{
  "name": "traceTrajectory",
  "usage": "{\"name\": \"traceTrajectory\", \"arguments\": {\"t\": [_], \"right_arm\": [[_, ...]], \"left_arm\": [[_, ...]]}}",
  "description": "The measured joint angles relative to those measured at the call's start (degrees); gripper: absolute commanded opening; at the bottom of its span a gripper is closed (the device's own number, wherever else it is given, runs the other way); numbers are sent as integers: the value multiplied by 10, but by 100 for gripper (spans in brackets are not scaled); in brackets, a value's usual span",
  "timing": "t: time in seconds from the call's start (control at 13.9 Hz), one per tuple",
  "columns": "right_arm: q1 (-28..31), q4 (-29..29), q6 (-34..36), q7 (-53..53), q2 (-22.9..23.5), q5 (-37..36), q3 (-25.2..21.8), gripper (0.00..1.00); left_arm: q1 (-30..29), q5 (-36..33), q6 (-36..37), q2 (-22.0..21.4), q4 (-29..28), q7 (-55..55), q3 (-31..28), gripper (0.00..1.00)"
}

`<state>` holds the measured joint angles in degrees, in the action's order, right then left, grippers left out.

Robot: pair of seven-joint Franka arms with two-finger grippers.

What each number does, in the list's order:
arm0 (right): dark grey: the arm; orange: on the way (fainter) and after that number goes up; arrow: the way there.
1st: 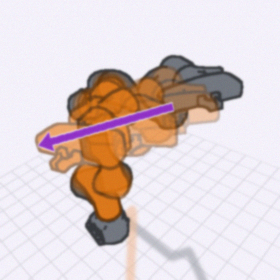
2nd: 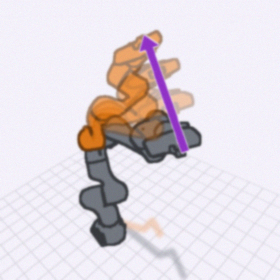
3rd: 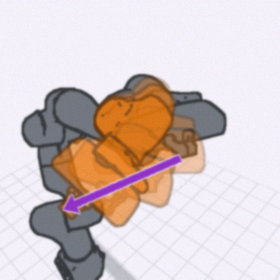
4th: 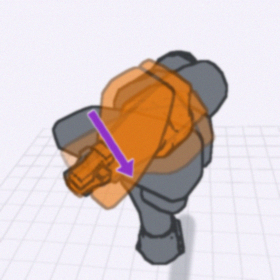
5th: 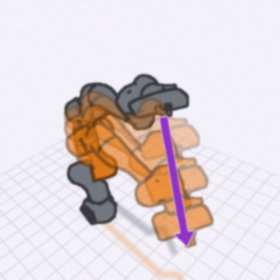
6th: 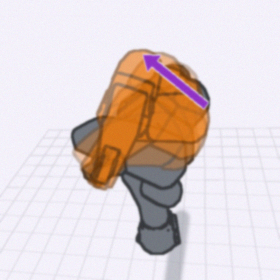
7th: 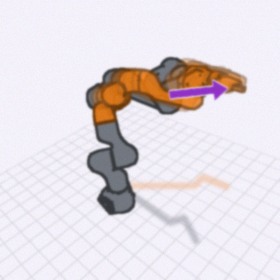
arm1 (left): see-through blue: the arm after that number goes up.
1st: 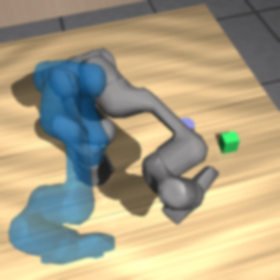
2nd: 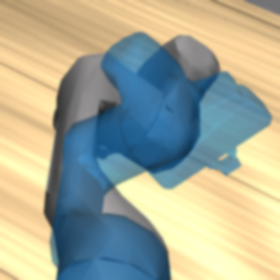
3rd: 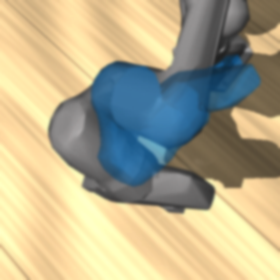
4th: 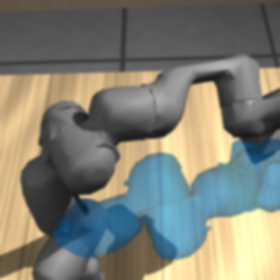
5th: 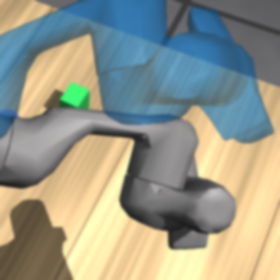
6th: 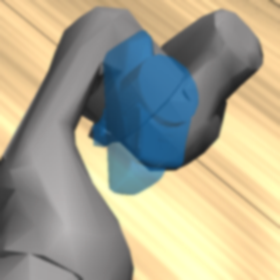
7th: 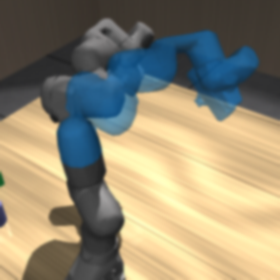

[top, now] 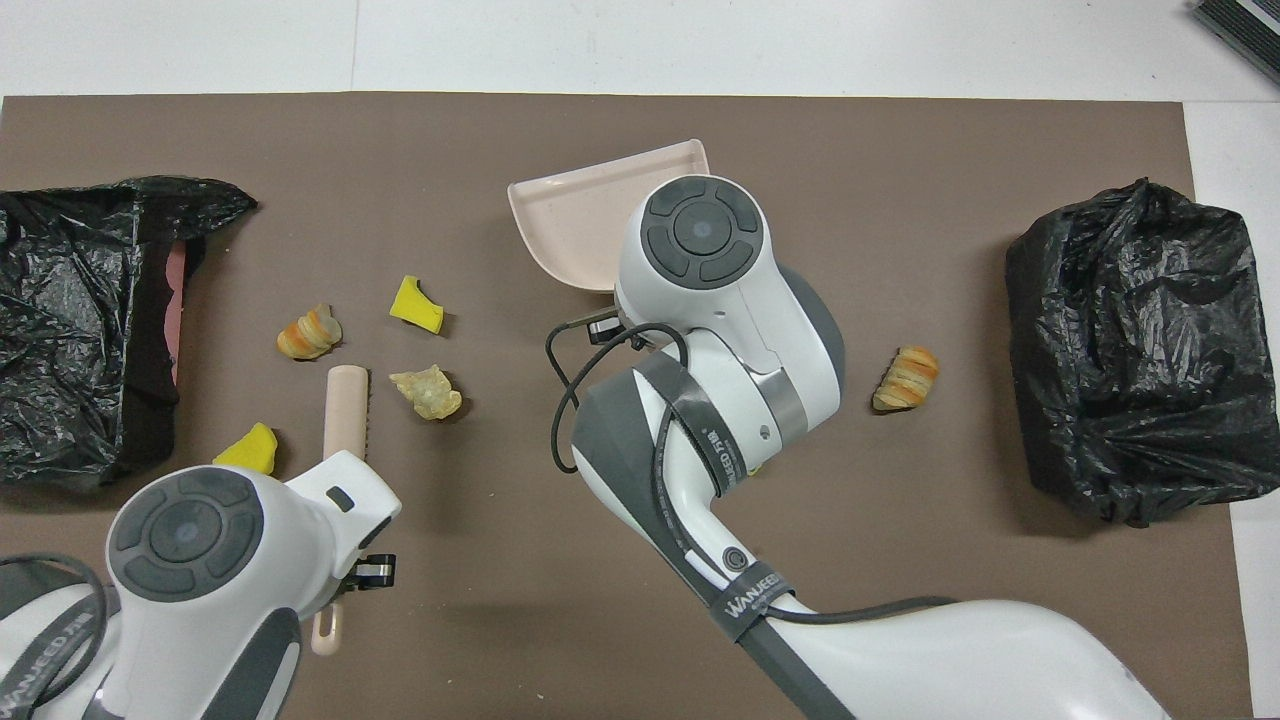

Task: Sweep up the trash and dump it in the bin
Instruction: 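Set the dustpan by the trash while the left gripper brings the brush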

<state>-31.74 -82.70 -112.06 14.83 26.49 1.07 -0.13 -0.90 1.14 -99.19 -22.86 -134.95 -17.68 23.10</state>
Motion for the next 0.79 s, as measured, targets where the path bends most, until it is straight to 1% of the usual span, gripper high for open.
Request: {"name": "traceTrajectory", "arguments": {"t": [0.22,0.36,0.5,0.72,0.79], "right_arm": [[9,-11,15,-130,-3,0,-1,0],[23,-11,42,-240,-8,0,-2,0],[31,-13,58,-343,-12,0,-2,0],[36,-28,70,-479,-17,0,-2,0],[39,-39,70,-522,-21,0,-2,0]], "left_arm": [[-12,-37,-2,3,-11,-17,-31,0],[-15,-50,-13,3,-24,-61,-41,0],[-21,-89,-17,6,-39,-94,-46,0],[-25,-121,-38,24,-71,-134,-52,0],[-25,-144,-39,35,-76,-144,-53,0]]}}
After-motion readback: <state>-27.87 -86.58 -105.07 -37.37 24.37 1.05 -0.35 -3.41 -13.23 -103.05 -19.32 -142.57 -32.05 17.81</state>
